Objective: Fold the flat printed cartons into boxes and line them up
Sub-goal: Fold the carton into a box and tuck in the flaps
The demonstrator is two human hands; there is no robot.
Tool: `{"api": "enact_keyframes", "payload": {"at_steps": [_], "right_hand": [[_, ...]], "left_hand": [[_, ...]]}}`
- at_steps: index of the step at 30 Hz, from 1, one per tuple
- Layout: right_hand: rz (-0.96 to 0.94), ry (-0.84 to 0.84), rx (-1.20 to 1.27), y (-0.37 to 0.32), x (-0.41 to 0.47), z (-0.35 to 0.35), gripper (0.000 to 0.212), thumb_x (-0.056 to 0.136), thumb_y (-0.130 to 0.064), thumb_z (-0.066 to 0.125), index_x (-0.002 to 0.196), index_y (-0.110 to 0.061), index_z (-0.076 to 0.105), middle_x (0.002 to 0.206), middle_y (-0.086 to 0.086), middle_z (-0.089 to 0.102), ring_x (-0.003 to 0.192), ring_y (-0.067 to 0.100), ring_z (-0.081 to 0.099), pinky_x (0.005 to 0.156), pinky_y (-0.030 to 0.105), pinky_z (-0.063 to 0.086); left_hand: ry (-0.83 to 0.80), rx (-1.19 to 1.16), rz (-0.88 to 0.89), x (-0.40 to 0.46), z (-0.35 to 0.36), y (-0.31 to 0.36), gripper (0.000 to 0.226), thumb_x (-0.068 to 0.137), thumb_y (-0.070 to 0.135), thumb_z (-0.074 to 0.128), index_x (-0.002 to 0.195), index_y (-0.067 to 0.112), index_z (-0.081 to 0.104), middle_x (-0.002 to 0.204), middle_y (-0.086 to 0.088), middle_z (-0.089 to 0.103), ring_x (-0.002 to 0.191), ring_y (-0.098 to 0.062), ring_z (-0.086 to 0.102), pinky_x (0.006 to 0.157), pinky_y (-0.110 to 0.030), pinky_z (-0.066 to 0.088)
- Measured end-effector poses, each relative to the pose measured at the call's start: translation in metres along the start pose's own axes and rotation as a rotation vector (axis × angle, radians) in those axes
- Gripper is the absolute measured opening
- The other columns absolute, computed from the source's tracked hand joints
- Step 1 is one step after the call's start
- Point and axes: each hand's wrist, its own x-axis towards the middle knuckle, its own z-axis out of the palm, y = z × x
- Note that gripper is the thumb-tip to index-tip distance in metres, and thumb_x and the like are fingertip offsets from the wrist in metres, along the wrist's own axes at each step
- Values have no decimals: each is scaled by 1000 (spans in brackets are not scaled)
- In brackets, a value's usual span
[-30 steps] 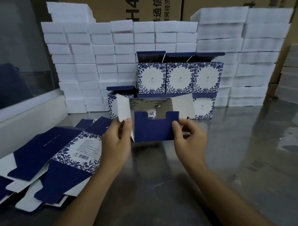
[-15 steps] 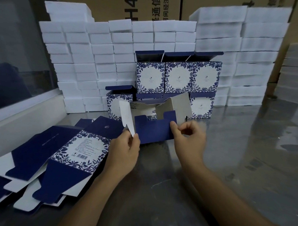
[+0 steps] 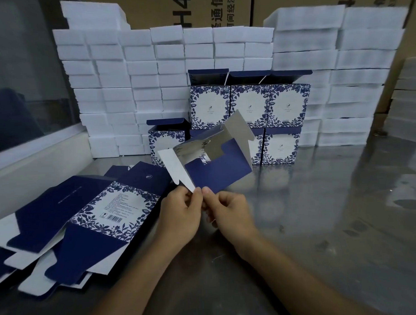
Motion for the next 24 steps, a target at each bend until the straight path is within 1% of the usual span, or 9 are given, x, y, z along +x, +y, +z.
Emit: {"api": "enact_keyframes", "payload": {"at_steps": [2,4,7,10,12,15,19,22,24], "right_hand": [[-28,-11,-32,0,0,1,45,99,-30,62,61,-8,61,50,-3,56,46,6,48,49,19,41],[-21,-14,-30,1,1,-1,44,99,-26,62,64,1,61,49,-2,55,45,6,46,47,18,40],[-2,-9,-8,1,1,-4,47,99,-22,62,72,16,57,54,7,53,46,9,43,46,19,38],[-7,-8,23,0,0,-5,49,99,-22,61,74,19,55,64,17,56,49,12,43,47,20,39],[-3,8,47,0,1,-5,49,100,-27,61,70,12,59,60,11,58,47,8,43,48,20,38],[11,88,69,0,4,-9,46,101,-35,58,65,-7,62,47,-4,51,45,7,41,47,19,36],[38,170,70,1,8,-18,47,102,-33,55,61,-12,58,48,-2,43,46,11,36,48,25,32],[72,188,30,3,9,-21,46,102,-28,54,59,-13,57,48,-2,42,45,10,34,48,28,30],[72,196,17,2,10,-20,47,102,-28,54,56,-16,56,46,-4,42,44,9,34,47,26,30]], "left_hand": [[-3,-24,-17,1,-1,0,30,95,26,57,68,16,61,67,-2,70,63,-23,68,69,-50,57],[-17,-19,-11,1,-2,0,31,96,24,57,67,16,61,66,-2,70,61,-21,67,68,-47,57],[-57,16,7,-1,-1,0,35,96,25,56,62,20,61,62,1,69,53,-12,63,62,-37,53],[-80,31,11,-1,-1,0,38,97,24,55,59,23,60,61,9,68,51,-9,62,56,-27,48],[-78,41,16,0,-2,0,40,97,23,54,58,22,60,60,12,68,50,-7,61,52,-20,45],[-94,27,-4,2,-3,-2,38,97,22,52,61,20,64,64,14,71,54,1,61,63,-26,49],[-106,40,31,0,-2,-2,38,97,21,53,60,21,65,65,14,71,56,2,61,66,-28,52],[-124,62,59,0,-2,0,40,97,20,54,58,24,62,64,12,71,54,1,61,59,-18,46],[-129,71,77,0,-4,1,40,96,18,55,57,23,62,61,12,70,52,2,59,53,-8,39]]}}
